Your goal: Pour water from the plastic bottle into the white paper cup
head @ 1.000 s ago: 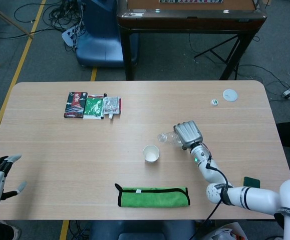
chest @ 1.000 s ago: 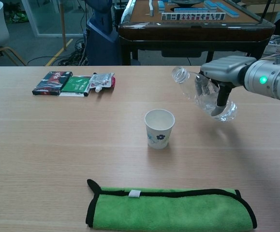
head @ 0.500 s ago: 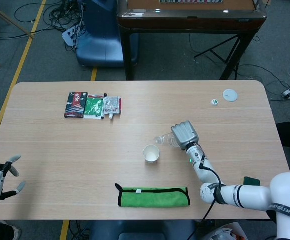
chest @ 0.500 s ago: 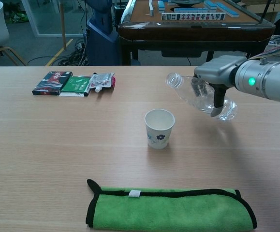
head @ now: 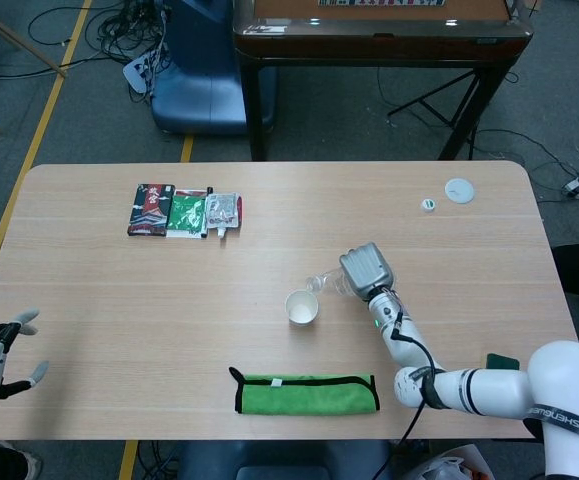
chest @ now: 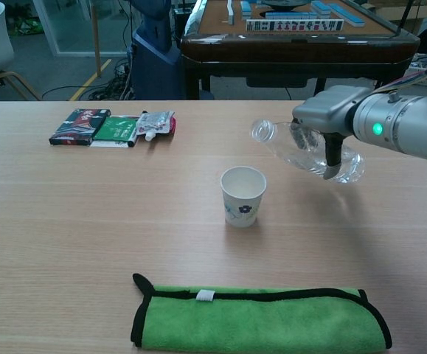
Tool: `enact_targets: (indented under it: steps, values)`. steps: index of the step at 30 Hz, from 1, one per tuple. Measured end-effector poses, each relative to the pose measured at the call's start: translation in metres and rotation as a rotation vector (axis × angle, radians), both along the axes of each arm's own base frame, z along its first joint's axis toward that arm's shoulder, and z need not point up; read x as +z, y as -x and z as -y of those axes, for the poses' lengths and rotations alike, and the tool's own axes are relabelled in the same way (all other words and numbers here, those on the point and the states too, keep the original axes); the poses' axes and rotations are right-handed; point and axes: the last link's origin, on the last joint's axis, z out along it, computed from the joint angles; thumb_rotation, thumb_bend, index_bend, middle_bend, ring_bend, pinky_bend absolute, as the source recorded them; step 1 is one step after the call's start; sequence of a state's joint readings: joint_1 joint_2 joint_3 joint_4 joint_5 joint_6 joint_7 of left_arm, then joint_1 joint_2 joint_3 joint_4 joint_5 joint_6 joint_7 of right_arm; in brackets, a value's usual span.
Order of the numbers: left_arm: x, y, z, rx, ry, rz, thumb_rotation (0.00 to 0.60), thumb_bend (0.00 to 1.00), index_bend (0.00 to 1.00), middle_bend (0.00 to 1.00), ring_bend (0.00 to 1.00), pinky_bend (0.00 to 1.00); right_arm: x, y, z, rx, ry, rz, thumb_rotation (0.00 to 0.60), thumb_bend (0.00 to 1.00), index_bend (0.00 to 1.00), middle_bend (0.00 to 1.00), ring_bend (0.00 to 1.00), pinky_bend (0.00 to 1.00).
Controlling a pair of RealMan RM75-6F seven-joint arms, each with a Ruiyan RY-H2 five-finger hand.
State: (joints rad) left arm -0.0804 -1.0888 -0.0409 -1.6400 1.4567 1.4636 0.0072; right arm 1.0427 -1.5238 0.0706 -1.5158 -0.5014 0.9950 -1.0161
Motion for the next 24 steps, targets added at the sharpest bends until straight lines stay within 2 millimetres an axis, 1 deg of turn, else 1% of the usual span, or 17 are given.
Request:
enact_targets:
  steps: [24]
  values:
    - [0.0005, -0.0005, -0.0005, -0.003, -0.002, 0.004, 0.600, 0.22, 0.21, 0.34, 0.27, 0.44, -0.0077, -0.0105, 0.0022, 0.028, -0.004, -0.160, 0.600, 0.16, 0.62, 0.65, 0.52, 0.50]
